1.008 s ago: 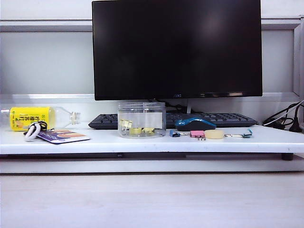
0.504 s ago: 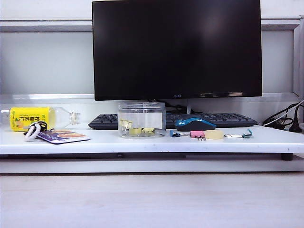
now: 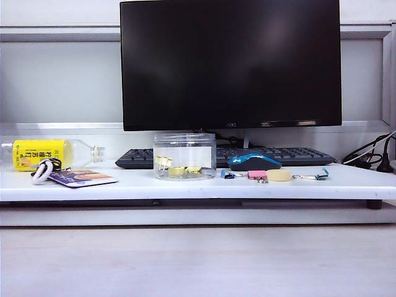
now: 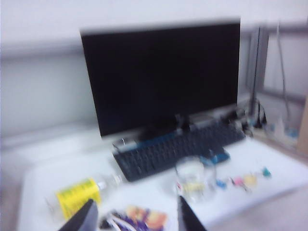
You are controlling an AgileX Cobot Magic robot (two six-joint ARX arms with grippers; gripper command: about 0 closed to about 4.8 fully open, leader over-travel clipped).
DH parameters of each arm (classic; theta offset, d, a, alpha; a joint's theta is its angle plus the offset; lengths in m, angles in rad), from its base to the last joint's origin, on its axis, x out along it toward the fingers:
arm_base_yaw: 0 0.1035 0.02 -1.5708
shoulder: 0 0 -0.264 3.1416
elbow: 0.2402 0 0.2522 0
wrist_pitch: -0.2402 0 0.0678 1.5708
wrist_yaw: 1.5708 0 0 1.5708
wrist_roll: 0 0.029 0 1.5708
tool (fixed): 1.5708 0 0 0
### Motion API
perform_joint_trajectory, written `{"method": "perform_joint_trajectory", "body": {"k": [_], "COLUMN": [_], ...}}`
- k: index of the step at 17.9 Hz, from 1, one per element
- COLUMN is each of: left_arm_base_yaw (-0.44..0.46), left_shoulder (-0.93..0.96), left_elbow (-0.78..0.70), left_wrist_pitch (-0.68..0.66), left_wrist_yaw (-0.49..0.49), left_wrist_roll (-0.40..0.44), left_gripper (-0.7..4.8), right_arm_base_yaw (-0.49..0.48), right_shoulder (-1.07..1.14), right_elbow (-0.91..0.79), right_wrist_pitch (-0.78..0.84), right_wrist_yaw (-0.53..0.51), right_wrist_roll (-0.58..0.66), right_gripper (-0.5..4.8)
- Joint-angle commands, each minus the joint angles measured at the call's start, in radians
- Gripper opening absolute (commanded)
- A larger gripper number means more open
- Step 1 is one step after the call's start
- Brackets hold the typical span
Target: Pick up the clips with the largest number of clips of the same color on the table and place them in a round transparent plastic box.
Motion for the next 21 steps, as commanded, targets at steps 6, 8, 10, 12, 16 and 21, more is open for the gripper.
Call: {"method": "perform_joint_trajectory", "body": {"k": [6, 8, 10, 12, 16, 21], "left_arm_base_yaw": [0.000, 0.000, 0.001, 0.001, 0.001, 0.001], "left_shoulder": [-0.004, -0.004, -0.003, -0.003, -0.003, -0.003], "left_elbow": [-0.206, -0.288, -0.338, -0.343, -0.350, -0.373], "left_wrist_pitch": [0.102, 0.103, 0.127, 0.153, 0.245, 0.330], "left_wrist_yaw": [0.048, 0.048, 0.045, 0.036, -0.067, -0.067], "left_wrist_roll": [-0.123, -0.172, -0.186, -0.187, -0.235, -0.248], "left_gripper": [2.24, 2.24, 2.13, 2.13, 2.13, 2.13], "right_arm_base_yaw": [-0.001, -0.001, -0.001, -0.001, -0.001, -0.001], "right_shoulder": [-0.262, -0.277, -0.275, -0.275, -0.275, -0.275], "right_elbow": [-0.155, -0.200, -0.259, -0.327, -0.375, -0.380], "right_wrist_pitch": [0.011, 0.003, 0.004, 0.022, 0.065, 0.179], "right_wrist_yaw": [0.068, 0.087, 0.094, 0.163, 0.200, 0.212], "right_wrist_roll": [0.043, 0.043, 0.043, 0.045, 0.048, 0.142], "right_gripper": [1.65, 1.65, 1.65, 1.66, 1.66, 1.65]}}
